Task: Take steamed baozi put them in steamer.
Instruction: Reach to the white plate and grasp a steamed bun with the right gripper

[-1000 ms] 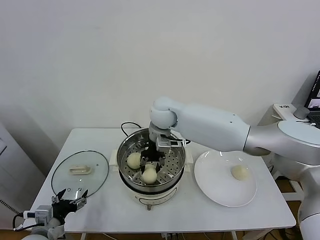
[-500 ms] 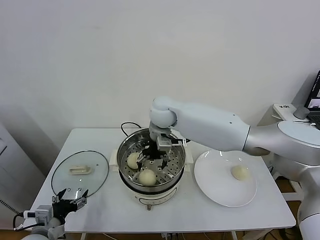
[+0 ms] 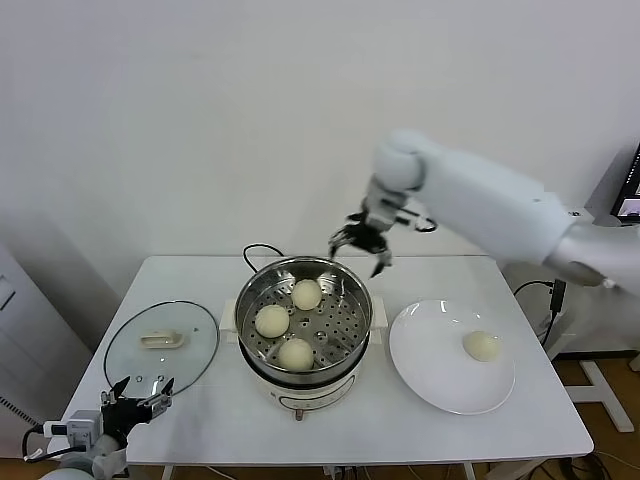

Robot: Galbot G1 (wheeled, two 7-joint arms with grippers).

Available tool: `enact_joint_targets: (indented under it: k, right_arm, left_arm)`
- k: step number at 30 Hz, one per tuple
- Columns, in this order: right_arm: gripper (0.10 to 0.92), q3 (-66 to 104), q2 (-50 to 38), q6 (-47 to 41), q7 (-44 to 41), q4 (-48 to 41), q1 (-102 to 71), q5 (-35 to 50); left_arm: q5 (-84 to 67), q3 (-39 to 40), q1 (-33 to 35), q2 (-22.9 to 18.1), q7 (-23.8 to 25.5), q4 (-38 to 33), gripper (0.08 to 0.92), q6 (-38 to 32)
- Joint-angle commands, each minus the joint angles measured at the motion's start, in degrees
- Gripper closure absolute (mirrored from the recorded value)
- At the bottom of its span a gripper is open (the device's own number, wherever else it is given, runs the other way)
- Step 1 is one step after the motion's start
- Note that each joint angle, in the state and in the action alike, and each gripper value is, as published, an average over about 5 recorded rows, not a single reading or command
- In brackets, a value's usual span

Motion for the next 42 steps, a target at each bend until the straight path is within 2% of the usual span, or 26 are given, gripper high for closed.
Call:
enact_joint_targets:
  k: [1,6,12,26,42]
  right_arm:
    - [0.203,-2.8,-14.3,-13.0,-0.4,-6.5,0.8,6.7]
    - [0.203,-2.8,-18.8,-13.7,-0.3,-7.0,-2.9,6.1]
    - [0.203,0.6,-19.9,-12.7,1.0,-9.4,-9.4,2.3]
    - [0.203,13.1,-15.8,-10.0,3.8,-15.9,-23.8,-8.6]
    - [0.203,17.7,-11.9,-10.7,6.2,-19.5,-29.4,-13.2]
  left_arm:
    - [0.0,0.1,0.1,0.1,0.0,0.0,0.177,0.0]
    - [0.0,0.1,-0.2,0.2,0.0,-0.3,0.177,0.2]
    - [0.0,0.1,-0.3,0.3,0.0,-0.5,0.177,0.3]
    - [0.0,0.3,-0.8,0.4,-0.1,-0.3,0.177,0.7]
    - [0.1,0.3,-0.6,0.4,-0.1,-0.1,0.177,0.6]
